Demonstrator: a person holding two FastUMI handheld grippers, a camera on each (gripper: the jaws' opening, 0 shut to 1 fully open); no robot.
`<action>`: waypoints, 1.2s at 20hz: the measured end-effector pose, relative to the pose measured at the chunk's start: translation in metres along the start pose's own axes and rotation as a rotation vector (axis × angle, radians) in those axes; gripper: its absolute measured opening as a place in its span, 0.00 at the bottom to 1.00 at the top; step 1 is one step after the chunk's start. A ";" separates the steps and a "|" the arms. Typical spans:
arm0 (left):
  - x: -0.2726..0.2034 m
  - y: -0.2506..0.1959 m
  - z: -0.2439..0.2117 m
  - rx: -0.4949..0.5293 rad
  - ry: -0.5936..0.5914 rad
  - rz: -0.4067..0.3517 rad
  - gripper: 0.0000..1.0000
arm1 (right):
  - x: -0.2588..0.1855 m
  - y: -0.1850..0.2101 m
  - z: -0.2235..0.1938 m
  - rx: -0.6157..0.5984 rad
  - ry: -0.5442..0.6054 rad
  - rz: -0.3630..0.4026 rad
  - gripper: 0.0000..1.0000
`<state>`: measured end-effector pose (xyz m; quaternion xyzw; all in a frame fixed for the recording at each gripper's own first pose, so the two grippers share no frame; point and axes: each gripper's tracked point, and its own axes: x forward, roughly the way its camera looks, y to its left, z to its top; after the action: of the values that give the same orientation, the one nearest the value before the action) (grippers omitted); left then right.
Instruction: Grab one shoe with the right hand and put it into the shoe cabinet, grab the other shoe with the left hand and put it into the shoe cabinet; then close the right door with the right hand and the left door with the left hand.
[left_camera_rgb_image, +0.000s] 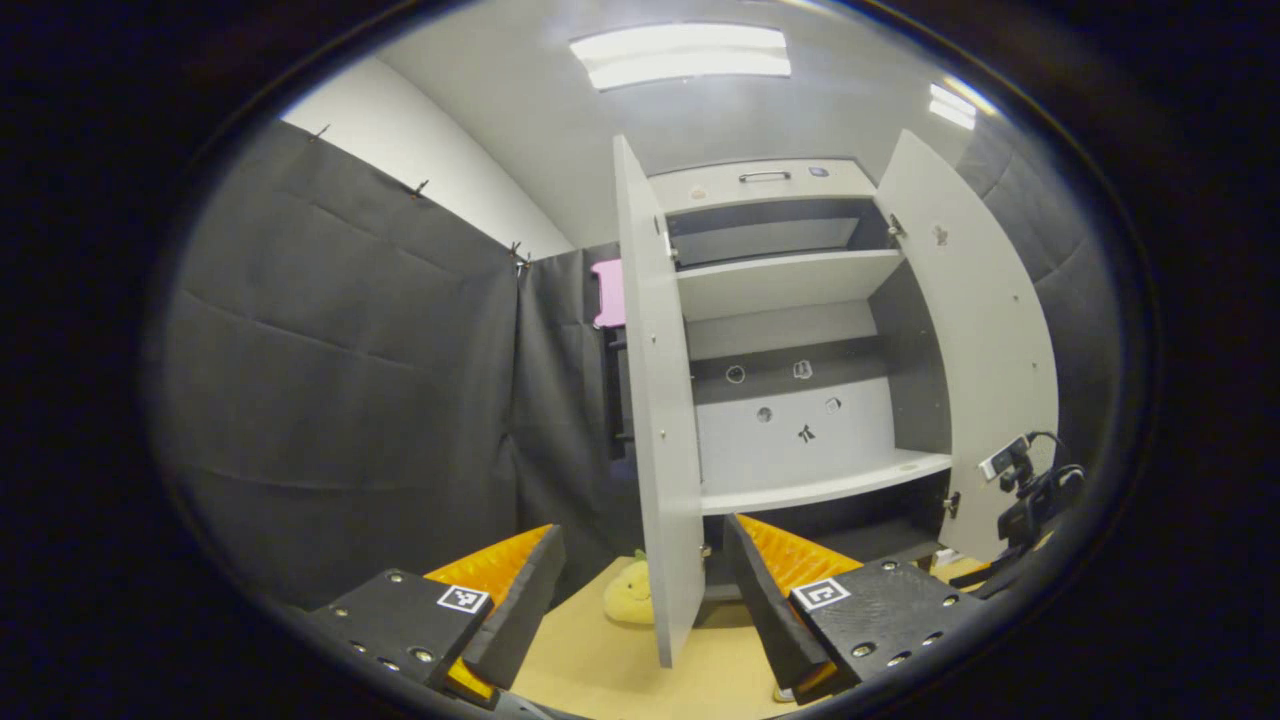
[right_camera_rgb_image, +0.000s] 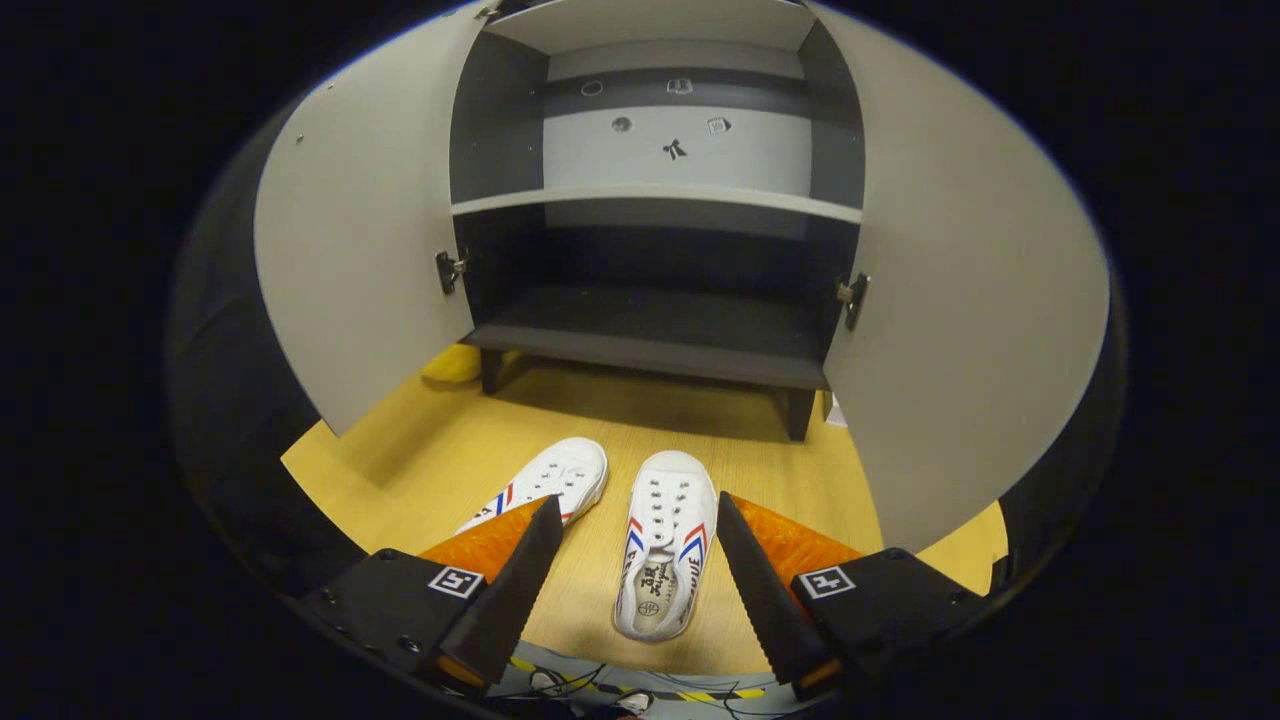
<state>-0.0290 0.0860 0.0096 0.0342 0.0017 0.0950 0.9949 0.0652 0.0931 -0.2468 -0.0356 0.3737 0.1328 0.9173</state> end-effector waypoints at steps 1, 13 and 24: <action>0.000 0.004 -0.003 0.006 0.007 0.011 0.94 | 0.010 0.001 -0.007 0.000 0.033 0.004 0.98; -0.006 0.041 -0.028 0.041 0.088 0.111 0.94 | 0.091 0.012 -0.058 0.007 0.280 0.007 0.93; 0.003 0.043 -0.038 0.033 0.112 0.133 0.94 | 0.098 -0.001 -0.060 -0.122 0.343 -0.127 0.47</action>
<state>-0.0346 0.1313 -0.0248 0.0455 0.0568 0.1627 0.9840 0.0919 0.1037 -0.3577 -0.1369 0.5128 0.0890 0.8428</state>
